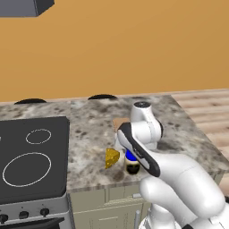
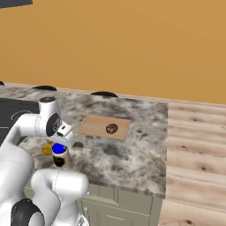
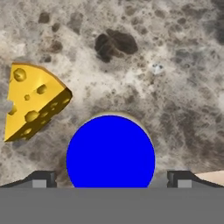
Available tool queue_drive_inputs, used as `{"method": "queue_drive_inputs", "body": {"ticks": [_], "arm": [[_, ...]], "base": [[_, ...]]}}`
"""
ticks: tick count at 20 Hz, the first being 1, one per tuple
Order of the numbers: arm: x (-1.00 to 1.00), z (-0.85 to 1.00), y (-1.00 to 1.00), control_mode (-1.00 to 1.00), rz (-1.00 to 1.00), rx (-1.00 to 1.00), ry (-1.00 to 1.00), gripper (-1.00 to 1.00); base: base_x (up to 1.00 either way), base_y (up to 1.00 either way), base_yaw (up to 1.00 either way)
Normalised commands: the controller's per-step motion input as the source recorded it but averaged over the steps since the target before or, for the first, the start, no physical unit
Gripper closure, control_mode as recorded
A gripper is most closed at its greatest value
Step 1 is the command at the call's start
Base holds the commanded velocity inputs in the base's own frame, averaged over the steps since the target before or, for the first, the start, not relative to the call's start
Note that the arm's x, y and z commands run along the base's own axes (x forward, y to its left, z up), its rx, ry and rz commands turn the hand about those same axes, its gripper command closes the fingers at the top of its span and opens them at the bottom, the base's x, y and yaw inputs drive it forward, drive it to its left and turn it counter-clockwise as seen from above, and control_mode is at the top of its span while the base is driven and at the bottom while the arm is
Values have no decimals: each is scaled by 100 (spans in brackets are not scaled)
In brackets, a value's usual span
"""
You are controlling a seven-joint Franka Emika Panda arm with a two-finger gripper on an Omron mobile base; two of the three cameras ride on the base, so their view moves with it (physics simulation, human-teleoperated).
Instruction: Retrieve the reheated potato from the microwave, then place the potato, cheese, and condiment on the cutting board.
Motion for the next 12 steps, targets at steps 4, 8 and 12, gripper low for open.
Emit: {"method": "queue_drive_inputs", "body": {"ticks": [4, 8, 12], "arm": [[3, -13, 0, -100, 0, 0, 0, -100], [4, -8, 1, -100, 0, 0, 0, -100], [7, -11, 0, -100, 0, 0, 1, -100]], "base": [[0, 0, 0], [0, 0, 0], [0, 0, 0]]}}
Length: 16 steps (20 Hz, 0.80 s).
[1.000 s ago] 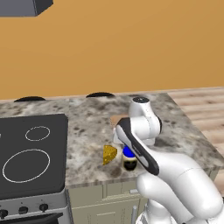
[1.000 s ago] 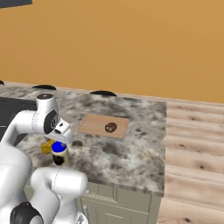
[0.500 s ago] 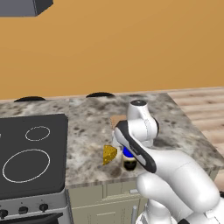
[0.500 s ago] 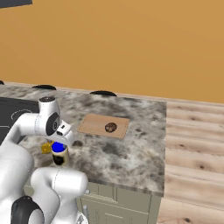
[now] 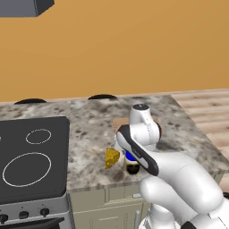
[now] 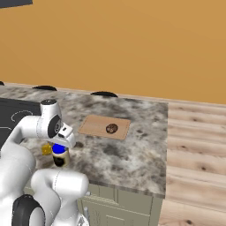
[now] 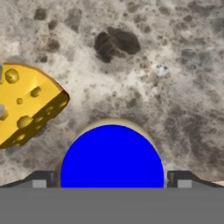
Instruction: Retrieve the reheated potato from the microwave, then place the potato, cheese, and condiment on the cutting board.
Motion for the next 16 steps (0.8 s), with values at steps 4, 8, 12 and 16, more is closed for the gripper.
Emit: {"method": "queue_drive_inputs", "body": {"ticks": [4, 8, 12, 16], "arm": [[6, -12, 0, -100, 1, 0, 1, -100], [2, -6, 2, -100, 1, 0, 0, -100], [0, -5, 1, -100, 1, 0, 0, -100], [0, -8, 3, -100, 1, -1, 0, -100]], "base": [[0, 0, 0], [0, 0, 0], [0, 0, 0], [0, 0, 0]]}}
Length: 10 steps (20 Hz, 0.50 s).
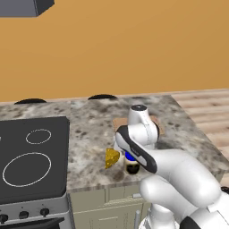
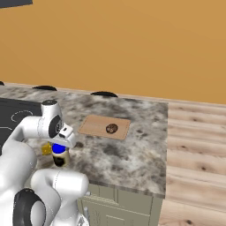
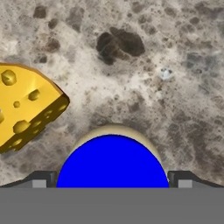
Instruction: Retrieve the reheated potato from the microwave, then place the potato, cheese, and condiment on the cutting board.
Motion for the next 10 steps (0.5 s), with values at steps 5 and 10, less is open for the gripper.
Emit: {"method": "queue_drive_inputs", "body": {"ticks": [5, 10], "arm": [[0, -17, 1, -100, 1, -2, 0, -100], [-2, -25, 0, -100, 0, -1, 0, -100]], "base": [[0, 0, 0], [0, 0, 0]]}}
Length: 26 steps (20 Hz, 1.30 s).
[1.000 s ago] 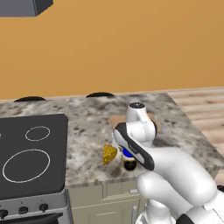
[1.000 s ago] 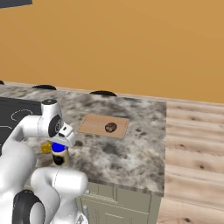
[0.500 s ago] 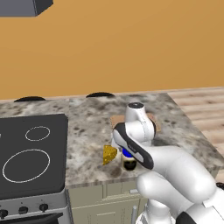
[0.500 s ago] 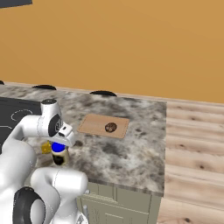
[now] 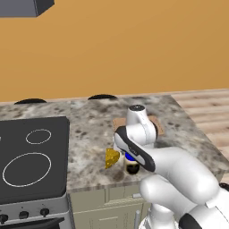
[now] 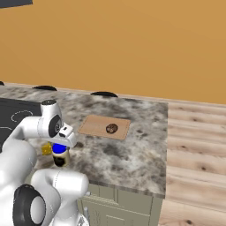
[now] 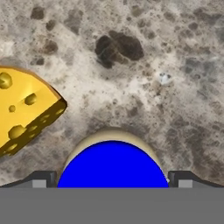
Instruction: Retrieve the reheated potato from the microwave, then place the potato, cheese, and condiment on the cutting board.
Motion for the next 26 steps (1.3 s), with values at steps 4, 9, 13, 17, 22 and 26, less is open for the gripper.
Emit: {"method": "queue_drive_inputs", "body": {"ticks": [4, 9, 13, 17, 22, 26], "arm": [[-10, -31, 0, -100, 0, 0, 0, -100], [-23, -41, 2, -100, 0, 0, 0, -100], [-25, -44, 3, -100, 0, 2, 0, -100], [-19, -44, 3, -100, 0, 3, 0, -100], [-18, -49, 3, -100, 0, 3, 2, 100], [-20, -56, 0, -100, 0, 4, 0, 100]], "base": [[0, 0, 0], [0, 0, 0], [0, 0, 0], [0, 0, 0], [0, 0, 0], [0, 0, 0]]}}
